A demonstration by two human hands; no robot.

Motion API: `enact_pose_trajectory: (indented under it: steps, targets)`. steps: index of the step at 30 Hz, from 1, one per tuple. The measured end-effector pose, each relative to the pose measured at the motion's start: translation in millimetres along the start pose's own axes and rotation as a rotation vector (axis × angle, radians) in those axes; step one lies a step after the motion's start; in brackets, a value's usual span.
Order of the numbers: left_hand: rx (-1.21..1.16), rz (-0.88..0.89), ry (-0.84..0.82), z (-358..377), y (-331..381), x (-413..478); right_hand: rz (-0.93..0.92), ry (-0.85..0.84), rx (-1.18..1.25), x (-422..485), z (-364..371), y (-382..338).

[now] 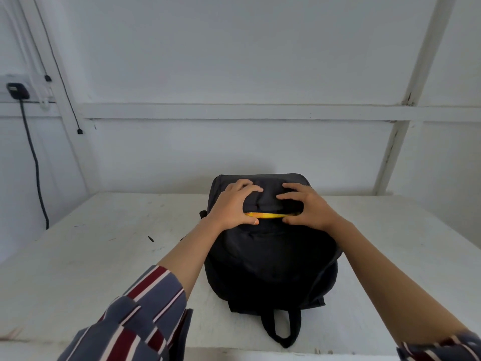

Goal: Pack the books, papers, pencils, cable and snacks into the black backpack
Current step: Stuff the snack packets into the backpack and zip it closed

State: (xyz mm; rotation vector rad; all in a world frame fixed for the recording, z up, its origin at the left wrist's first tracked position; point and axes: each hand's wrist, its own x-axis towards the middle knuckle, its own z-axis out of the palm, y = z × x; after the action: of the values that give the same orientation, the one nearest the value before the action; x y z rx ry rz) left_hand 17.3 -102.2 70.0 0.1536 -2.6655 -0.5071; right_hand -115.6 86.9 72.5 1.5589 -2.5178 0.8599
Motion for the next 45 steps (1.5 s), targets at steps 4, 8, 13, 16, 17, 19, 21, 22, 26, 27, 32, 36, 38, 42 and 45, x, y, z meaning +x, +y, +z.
enact_pose_trajectory:
  steps: [4,8,13,16,17,19,21,22,26,27,32,36,38,42,45]
  targets:
    - [0.059,0.009,-0.128,2,1,2,0.012,0.062,0.009,5,-1,-6]
    - [0.145,-0.013,-0.261,2,-2,5,0.061,-0.161,-0.228,9,-1,-11]
    - [0.214,-0.004,-0.291,-2,1,7,0.042,-0.176,-0.368,5,3,-10]
    - [0.157,-0.018,-0.319,-8,6,6,0.008,-0.163,-0.350,5,3,-9]
    - [0.119,-0.027,-0.332,-10,6,6,-0.003,-0.155,-0.323,4,2,-8]
    - [0.049,-0.041,-0.355,-14,6,5,-0.020,-0.139,-0.268,2,0,-7]
    - [-0.004,-0.040,-0.357,-14,6,4,-0.050,-0.109,-0.256,-1,-2,-6]
    - [-0.029,-0.036,-0.346,-13,6,3,-0.072,-0.086,-0.265,-3,-3,-6]
    - [-0.039,-0.053,-0.292,-9,5,-1,-0.176,0.038,-0.311,-13,0,-8]
    - [-0.032,-0.050,-0.292,-8,4,-2,-0.193,0.058,-0.327,-16,1,-8]
    - [-0.035,-0.038,-0.270,-17,5,-3,-0.358,0.164,-0.445,-22,12,-11]
    - [-0.053,-0.038,-0.226,-21,6,-10,-0.450,0.205,-0.442,-25,19,-6]
    - [-0.137,-0.038,-0.160,-20,7,-15,-0.473,0.214,-0.444,-26,21,-3]
    - [-0.242,0.044,0.017,-17,9,-20,-0.496,0.204,-0.470,-25,20,-1]
    - [-0.229,0.077,0.124,-19,13,-20,-0.510,0.215,-0.464,-24,23,1]
